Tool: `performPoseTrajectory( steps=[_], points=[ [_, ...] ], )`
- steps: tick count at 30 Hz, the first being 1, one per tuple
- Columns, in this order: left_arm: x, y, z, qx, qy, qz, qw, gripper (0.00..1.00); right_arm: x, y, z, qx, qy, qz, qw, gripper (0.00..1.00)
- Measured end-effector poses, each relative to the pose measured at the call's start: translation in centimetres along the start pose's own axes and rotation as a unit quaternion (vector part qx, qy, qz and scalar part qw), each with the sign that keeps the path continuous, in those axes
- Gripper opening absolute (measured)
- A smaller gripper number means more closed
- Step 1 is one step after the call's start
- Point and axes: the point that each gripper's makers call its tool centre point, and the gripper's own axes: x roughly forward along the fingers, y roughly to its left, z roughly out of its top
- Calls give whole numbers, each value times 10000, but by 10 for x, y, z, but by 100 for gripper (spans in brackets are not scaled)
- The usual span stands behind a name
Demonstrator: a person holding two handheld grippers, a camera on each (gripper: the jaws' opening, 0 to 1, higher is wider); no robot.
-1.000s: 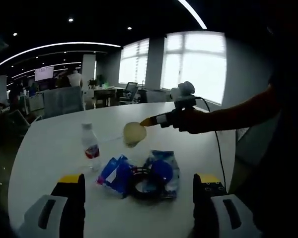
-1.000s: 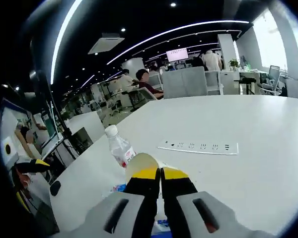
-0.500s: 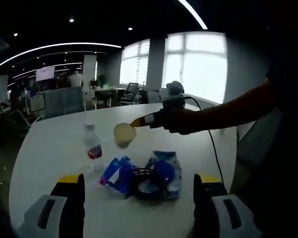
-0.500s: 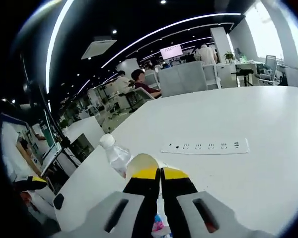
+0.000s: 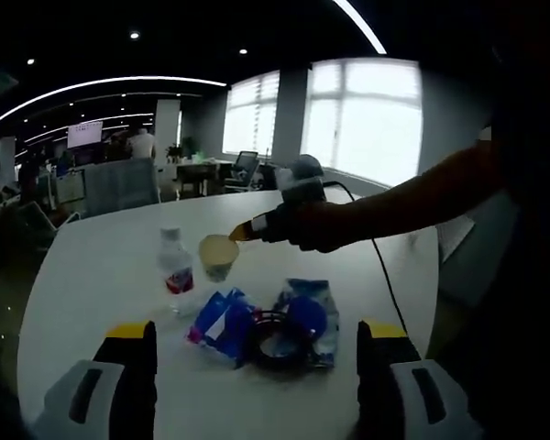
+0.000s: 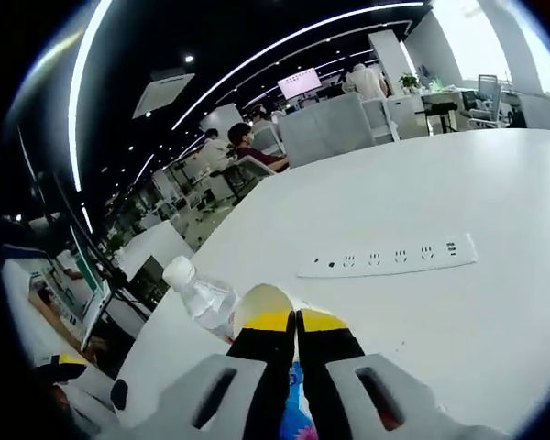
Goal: Arrange the tabletop items into an orderly group along one side of the table until the central work area is clear of visible clutter.
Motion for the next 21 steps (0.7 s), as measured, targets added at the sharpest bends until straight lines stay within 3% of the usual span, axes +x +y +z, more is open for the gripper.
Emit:
performPoseTrajectory(
  steps=[14,16,21],
  points=[
    [1,0,-2,-41,51,-5,10000,89,14,0,-18,207,265,1,9994,0],
    [2,1,-2,-56,51,-7,10000,89,17,-2,-19,611,263,-40,9978,0],
    [4,3,-3,-72,81,-24,9999,89,21,-12,-20,638,333,-177,9972,0]
  ],
)
